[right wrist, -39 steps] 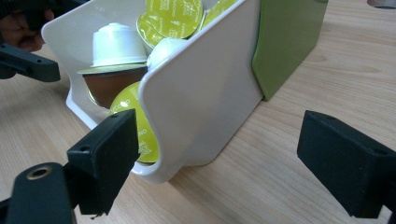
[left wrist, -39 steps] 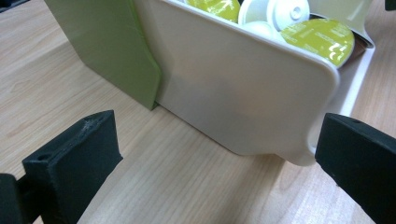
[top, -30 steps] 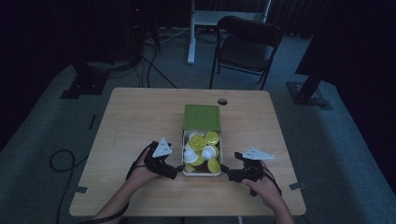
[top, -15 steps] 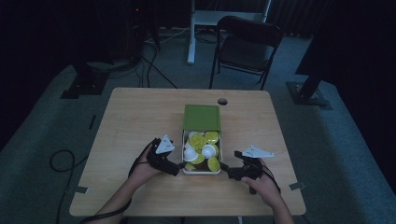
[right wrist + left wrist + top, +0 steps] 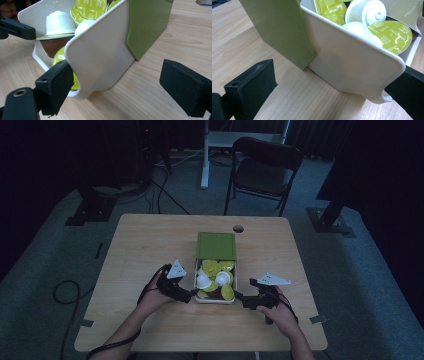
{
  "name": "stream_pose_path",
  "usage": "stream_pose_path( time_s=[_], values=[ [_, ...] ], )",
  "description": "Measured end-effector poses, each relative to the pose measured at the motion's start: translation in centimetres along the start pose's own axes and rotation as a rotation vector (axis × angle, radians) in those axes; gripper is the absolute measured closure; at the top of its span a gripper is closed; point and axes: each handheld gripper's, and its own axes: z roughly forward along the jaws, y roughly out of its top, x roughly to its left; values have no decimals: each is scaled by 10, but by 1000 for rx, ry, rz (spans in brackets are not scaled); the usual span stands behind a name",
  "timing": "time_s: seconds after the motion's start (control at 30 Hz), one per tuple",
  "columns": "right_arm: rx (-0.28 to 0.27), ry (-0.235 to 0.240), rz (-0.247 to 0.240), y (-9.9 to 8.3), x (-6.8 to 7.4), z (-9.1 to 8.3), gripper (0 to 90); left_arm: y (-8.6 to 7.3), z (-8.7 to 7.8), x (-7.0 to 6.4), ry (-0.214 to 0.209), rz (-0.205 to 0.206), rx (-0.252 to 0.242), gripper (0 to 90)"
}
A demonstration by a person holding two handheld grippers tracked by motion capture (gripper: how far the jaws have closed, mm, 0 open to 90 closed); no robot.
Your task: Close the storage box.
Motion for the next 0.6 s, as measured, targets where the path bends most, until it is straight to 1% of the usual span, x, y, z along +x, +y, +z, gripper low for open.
stream_pose_path(
  time_s=[0.6],
  values=[
    [2, -13, 5, 8, -10, 10, 116, 6, 8, 12, 9, -10, 10, 0]
  ],
)
